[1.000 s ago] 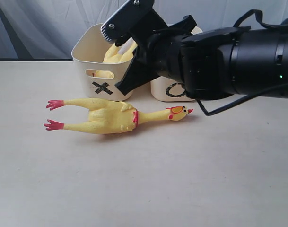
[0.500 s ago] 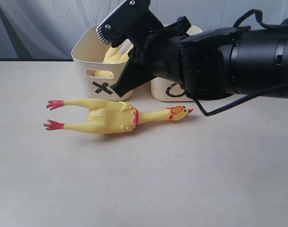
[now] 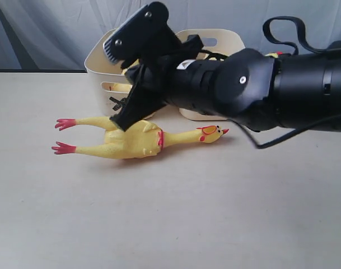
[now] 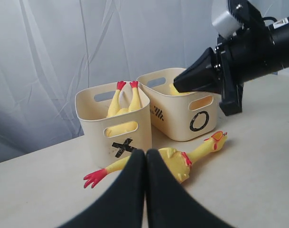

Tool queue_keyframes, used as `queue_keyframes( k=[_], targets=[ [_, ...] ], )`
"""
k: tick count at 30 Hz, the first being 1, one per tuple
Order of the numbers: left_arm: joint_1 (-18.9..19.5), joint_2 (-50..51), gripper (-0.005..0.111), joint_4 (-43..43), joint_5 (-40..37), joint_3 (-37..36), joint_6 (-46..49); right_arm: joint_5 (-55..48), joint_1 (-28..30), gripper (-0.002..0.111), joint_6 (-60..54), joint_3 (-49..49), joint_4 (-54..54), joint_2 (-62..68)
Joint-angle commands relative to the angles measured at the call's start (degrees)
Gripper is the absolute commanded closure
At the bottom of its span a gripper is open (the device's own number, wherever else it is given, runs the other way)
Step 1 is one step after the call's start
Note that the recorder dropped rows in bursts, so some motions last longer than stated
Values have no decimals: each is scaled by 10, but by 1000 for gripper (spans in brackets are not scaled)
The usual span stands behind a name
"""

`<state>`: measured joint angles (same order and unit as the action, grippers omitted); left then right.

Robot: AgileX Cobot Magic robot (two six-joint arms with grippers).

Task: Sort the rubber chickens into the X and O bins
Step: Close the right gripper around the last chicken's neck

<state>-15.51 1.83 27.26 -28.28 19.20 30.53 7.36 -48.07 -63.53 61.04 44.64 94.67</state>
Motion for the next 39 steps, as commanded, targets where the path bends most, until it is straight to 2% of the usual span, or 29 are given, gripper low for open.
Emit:
queue_keyframes(
  k=[1, 5, 9, 13, 29, 31, 36, 39],
  targets=[
    [-1, -5, 107, 1, 0, -4, 0, -108, 31, 109, 146, -13, -168, 0],
    [-1, -5, 107, 1, 0, -4, 0, -177, 65, 109, 240, -13, -252, 2],
    [-1, -5, 107, 1, 0, -4, 0, -207, 81, 109, 339, -13, -432, 8],
    [-1, -5, 107, 1, 0, -4, 0, -234, 83, 109, 340, -13, -564, 30],
    [-1, -5, 107, 1, 0, -4, 0, -278, 86, 108, 360, 47, -777, 162],
    [-1, -5, 107, 1, 0, -4, 0, -278, 86, 100, 408, 49, -821, 169],
    [-1, -5, 107, 1, 0, -4, 0, -267, 86, 63, 490, 50, -883, 182],
    [-1, -5, 107, 1, 0, -4, 0, -244, 86, 55, 492, 50, -882, 190]
  ],
)
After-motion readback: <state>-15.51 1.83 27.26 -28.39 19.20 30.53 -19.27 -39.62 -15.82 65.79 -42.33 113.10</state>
